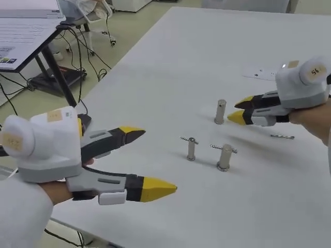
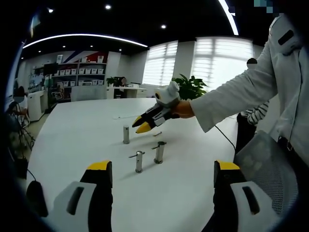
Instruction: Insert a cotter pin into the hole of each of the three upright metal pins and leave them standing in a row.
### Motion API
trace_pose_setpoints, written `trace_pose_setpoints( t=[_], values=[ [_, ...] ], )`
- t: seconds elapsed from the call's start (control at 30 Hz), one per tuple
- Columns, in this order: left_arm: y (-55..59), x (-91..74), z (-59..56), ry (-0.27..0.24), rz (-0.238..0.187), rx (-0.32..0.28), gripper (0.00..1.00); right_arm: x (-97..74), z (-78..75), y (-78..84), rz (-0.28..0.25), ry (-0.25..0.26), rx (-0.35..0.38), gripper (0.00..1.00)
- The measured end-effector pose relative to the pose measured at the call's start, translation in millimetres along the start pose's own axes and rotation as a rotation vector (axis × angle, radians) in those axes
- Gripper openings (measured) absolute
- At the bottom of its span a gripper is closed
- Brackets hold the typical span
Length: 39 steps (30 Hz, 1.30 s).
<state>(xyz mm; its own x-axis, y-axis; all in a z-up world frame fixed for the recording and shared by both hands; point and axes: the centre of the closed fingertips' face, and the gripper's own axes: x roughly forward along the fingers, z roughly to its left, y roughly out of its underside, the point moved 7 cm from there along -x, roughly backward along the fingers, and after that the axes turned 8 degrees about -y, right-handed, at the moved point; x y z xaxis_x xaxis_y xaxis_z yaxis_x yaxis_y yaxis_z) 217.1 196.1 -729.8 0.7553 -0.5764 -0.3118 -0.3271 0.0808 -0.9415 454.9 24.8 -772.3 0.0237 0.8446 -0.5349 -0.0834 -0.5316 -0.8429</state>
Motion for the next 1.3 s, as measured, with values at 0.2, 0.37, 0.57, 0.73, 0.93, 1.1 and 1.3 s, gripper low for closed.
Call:
trace_pose_setpoints(
  t=[0.2,0.37,0.57,0.73,0.93,1.1,1.3],
  values=[
    [1.6,-1.4,1.8,-0.006,0.004,-0.007,0.87,14.9,-6.1,-2.8,0.000,0.003,0.018,0.27],
    [1.4,-2.5,2.2,-0.010,0.005,-0.009,0.87,22.2,-10.7,-3.8,0.000,0.009,0.021,0.25],
    [1.2,-3.4,2.8,-0.011,0.010,-0.006,0.87,27.0,-13.9,-4.5,-0.014,0.016,0.044,0.20],
    [2.1,-4.0,3.6,-0.013,0.014,-0.008,0.86,27.6,-14.7,-4.1,-0.018,0.018,0.044,0.16],
    [1.9,-2.4,3.2,-0.010,0.014,-0.009,0.86,26.5,-16.1,-3.8,-0.014,0.016,0.037,0.14],
    [0.0,-1.4,2.5,-0.007,0.010,-0.009,0.86,20.8,-18.8,-0.9,-0.009,0.013,0.026,0.13],
    [-1.8,0.5,1.2,0.003,0.009,-0.001,0.85,2.2,-12.7,3.5,0.000,-0.005,0.010,0.13]
  ],
)
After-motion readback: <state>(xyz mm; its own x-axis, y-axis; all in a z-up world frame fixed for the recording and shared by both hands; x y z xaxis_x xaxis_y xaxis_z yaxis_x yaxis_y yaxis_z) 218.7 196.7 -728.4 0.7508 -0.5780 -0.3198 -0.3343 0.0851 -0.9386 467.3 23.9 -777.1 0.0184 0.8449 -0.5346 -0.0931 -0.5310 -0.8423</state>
